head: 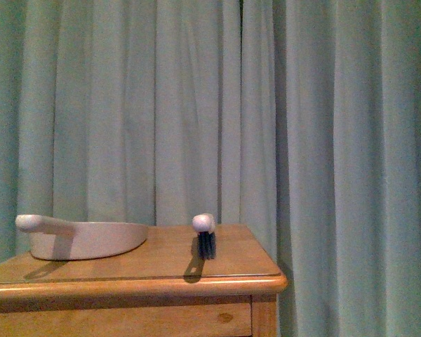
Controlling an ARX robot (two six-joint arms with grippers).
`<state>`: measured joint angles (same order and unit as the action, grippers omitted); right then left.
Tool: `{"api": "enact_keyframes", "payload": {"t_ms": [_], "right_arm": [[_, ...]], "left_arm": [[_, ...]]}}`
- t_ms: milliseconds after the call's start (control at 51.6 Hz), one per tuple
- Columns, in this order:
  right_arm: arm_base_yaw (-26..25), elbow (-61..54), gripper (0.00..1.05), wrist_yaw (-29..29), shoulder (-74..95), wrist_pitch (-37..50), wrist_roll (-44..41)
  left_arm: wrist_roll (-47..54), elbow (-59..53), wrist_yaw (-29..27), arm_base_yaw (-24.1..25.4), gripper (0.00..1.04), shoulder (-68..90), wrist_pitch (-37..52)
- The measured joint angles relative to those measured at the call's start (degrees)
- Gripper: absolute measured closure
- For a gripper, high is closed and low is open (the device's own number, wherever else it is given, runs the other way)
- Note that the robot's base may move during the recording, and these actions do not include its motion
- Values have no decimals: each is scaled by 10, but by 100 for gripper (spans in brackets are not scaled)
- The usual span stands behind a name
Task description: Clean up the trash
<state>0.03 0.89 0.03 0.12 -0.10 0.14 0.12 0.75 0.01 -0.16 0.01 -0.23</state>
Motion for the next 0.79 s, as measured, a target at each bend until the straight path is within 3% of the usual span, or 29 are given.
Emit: {"api": "enact_keyframes", "payload": {"t_ms": [795], "right_arm": [[0,0,7,-1,0,0,0]], "left_arm": [[0,0,0,0,8,0,0]]}}
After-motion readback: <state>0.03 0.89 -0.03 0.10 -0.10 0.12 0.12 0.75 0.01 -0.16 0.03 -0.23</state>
